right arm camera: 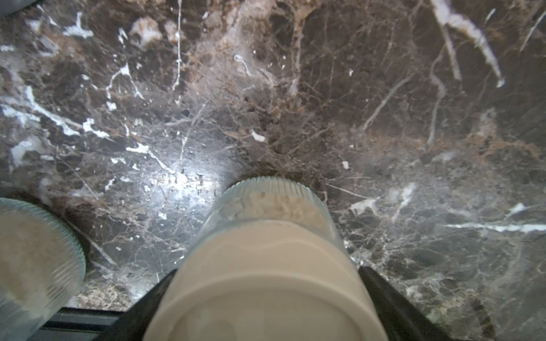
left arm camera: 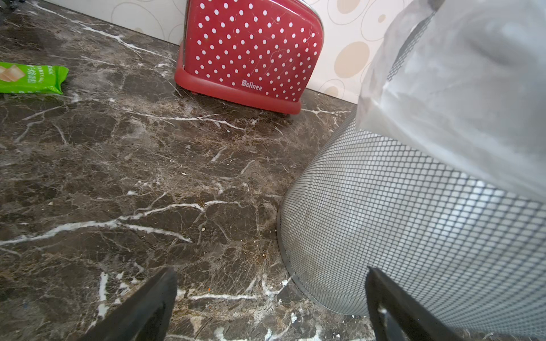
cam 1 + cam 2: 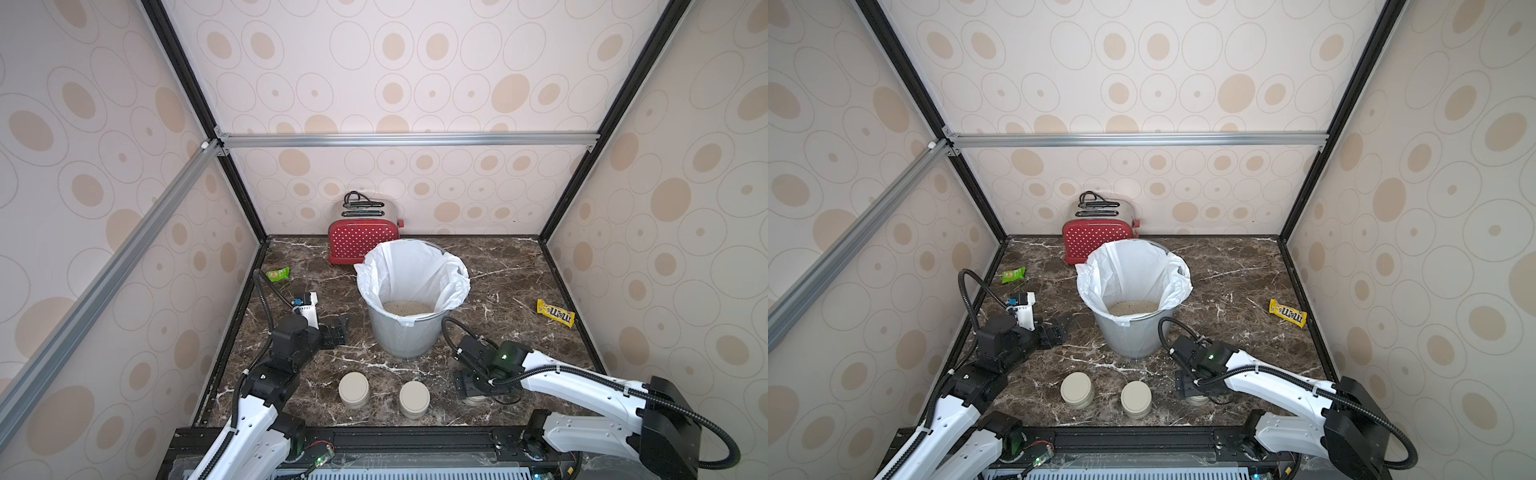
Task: Empty moldy rice from jars
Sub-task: Pick up the jar from the center of the board.
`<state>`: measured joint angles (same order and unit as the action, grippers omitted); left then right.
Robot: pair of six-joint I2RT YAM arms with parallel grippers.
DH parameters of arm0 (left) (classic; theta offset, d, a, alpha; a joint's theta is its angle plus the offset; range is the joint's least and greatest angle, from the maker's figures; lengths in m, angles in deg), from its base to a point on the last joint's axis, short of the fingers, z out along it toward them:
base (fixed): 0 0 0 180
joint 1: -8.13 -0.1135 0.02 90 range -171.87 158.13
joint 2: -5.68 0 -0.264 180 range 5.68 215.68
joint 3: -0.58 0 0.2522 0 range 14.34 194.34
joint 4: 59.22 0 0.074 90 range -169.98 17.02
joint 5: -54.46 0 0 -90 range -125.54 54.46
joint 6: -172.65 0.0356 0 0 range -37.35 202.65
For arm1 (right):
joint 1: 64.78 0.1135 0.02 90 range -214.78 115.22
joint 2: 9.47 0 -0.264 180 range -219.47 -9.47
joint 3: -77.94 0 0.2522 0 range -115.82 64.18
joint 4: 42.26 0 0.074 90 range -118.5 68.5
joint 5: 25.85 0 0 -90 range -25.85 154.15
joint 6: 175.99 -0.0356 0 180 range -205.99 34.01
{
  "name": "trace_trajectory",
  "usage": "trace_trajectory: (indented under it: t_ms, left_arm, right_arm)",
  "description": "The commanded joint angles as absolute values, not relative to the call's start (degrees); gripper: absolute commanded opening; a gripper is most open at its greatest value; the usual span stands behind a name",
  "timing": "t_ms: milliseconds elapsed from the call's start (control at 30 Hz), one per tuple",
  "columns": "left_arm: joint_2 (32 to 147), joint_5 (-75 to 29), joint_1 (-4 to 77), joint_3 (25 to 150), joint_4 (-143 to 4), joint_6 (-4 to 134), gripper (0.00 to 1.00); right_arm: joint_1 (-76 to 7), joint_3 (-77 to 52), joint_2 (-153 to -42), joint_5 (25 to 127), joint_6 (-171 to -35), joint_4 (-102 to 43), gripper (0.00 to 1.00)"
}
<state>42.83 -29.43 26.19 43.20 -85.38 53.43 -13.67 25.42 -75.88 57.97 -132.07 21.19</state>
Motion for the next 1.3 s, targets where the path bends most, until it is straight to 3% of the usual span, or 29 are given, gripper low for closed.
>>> trace_trajectory:
  t_ms: [0, 267, 600, 733, 1267]
  left_arm:
    - [42.2, -29.2, 26.6, 43.6, -84.2, 52.9, 0.99]
    - [42.1, -28.7, 26.6, 43.5, -84.5, 52.8, 0.99]
    - [41.4, -30.7, 26.5, 45.2, -86.9, 53.0, 0.99]
    - [40.2, -32.5, 26.6, 46.8, -88.1, 54.0, 0.99]
    - [41.6, -25.4, 26.6, 65.2, -99.8, 73.7, 0.99]
  right_arm:
    - [-13.3, 25.6, -75.5, 57.9, -133.2, 23.2, 0.92]
    - [-13.2, 25.1, -75.1, 58.0, -133.1, 25.0, 0.9]
    - [-13.2, 24.1, -71.7, 56.4, -134.2, 26.2, 0.65]
    - [-13.2, 21.2, -68.6, 54.8, -133.9, 27.8, 0.6]
    - [-20.7, -6.1, -60.9, 59.8, -121.1, 38.8, 0.54]
